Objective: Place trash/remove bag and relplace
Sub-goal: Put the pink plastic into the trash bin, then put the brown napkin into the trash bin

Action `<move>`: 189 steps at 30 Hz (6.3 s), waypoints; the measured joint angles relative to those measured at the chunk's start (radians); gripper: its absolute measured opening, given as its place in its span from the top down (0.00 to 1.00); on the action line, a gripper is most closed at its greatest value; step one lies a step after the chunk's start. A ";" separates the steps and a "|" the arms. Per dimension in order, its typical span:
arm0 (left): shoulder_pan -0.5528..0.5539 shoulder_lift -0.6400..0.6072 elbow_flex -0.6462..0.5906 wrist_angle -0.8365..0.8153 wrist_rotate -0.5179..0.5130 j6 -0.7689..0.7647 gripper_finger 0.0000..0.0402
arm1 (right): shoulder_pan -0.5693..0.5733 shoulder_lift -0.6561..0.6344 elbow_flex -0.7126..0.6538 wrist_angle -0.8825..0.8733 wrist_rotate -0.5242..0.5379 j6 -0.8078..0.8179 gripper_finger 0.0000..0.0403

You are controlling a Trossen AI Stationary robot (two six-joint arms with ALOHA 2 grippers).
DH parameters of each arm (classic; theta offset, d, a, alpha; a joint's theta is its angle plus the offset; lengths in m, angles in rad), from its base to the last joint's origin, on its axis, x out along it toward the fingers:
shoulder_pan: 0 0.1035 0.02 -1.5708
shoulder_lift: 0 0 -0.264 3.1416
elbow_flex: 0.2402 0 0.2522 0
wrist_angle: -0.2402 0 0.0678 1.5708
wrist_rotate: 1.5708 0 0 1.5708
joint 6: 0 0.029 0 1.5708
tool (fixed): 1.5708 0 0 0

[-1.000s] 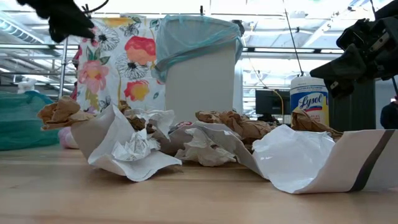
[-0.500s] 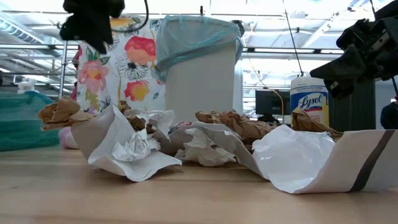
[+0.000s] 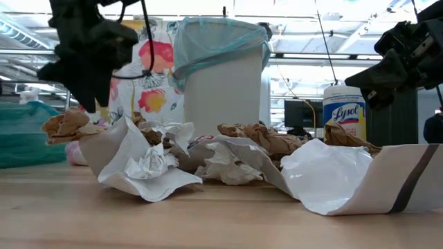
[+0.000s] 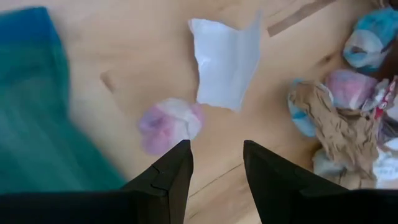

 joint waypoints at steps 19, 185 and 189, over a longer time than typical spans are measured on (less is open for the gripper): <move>0.071 0.169 -0.197 0.295 0.011 -0.064 0.69 | 0.000 0.002 0.000 0.000 0.000 0.000 1.00; -0.137 0.420 0.131 0.597 -0.023 -0.247 0.99 | 0.000 0.009 0.000 0.000 0.003 0.000 1.00; -0.139 0.414 0.183 0.587 -0.008 -0.196 0.99 | 0.000 0.010 0.000 0.000 0.003 0.000 1.00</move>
